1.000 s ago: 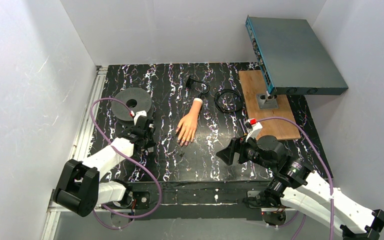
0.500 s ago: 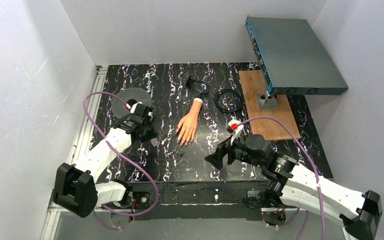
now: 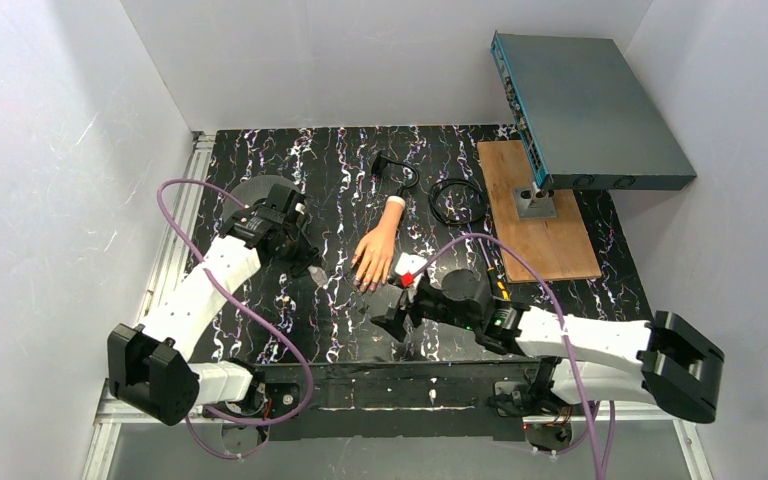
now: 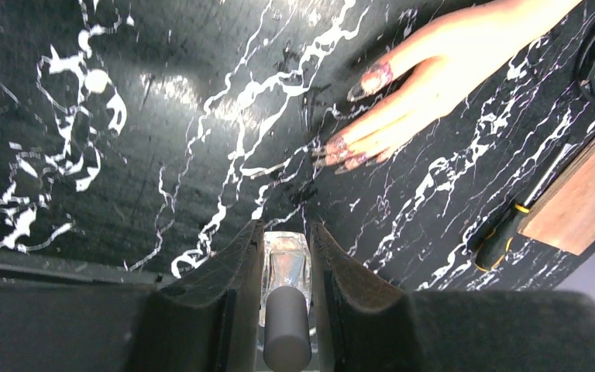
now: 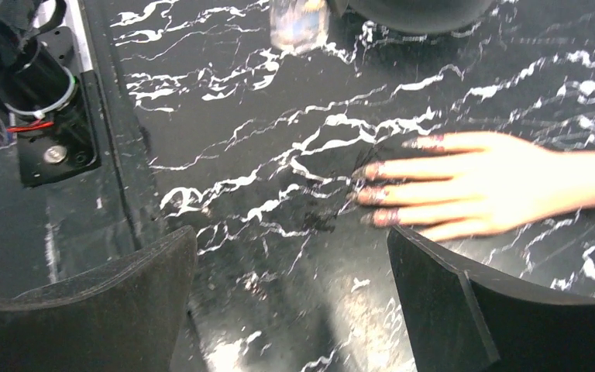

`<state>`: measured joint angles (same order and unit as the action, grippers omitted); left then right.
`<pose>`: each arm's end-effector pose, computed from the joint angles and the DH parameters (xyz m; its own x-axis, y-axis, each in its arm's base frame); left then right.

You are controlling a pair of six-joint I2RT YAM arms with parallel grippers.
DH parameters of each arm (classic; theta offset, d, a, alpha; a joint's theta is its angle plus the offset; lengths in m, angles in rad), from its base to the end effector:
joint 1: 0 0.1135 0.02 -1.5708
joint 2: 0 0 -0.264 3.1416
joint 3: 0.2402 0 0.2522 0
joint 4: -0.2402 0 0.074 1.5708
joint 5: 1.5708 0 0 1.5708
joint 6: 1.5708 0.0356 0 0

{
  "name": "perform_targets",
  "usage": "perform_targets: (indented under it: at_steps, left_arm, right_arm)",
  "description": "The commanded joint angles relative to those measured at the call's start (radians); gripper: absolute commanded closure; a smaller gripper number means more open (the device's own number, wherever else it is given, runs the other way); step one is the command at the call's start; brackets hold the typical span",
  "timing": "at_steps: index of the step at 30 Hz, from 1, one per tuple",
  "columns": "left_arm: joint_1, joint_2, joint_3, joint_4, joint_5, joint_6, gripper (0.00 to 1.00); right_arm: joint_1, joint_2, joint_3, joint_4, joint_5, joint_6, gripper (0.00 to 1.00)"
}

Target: Paint the nails

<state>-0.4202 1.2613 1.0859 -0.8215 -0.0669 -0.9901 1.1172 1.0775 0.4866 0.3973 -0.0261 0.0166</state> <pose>0.2299 -0.1001 0.2893 -0.7333 -0.5861 -0.3448 -0.4359 0.7943 -0.4231 0.1041 0.2156 0.2383 -0.0994 -0.1660 -0.9811 -0.9083 0.4179 0.0213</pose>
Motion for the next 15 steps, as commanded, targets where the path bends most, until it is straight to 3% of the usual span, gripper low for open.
perform_targets:
  at_steps: [1, 5, 15]
  left_arm:
    - [0.003, -0.034, 0.034, -0.117, 0.059, -0.131, 1.0]
    - [0.002, -0.077, 0.045, -0.138, 0.064, -0.183, 1.0]
    - [0.003, -0.117, 0.04, -0.135, 0.131, -0.24, 1.0]
  right_arm:
    - [0.026, 0.112, 0.09, 0.256, 0.021, -0.183, 0.02]
    - [0.033, 0.204, 0.134, 0.351, 0.021, -0.243, 0.04]
    - [0.04, 0.392, 0.294, 0.391, -0.005, -0.265, 0.12]
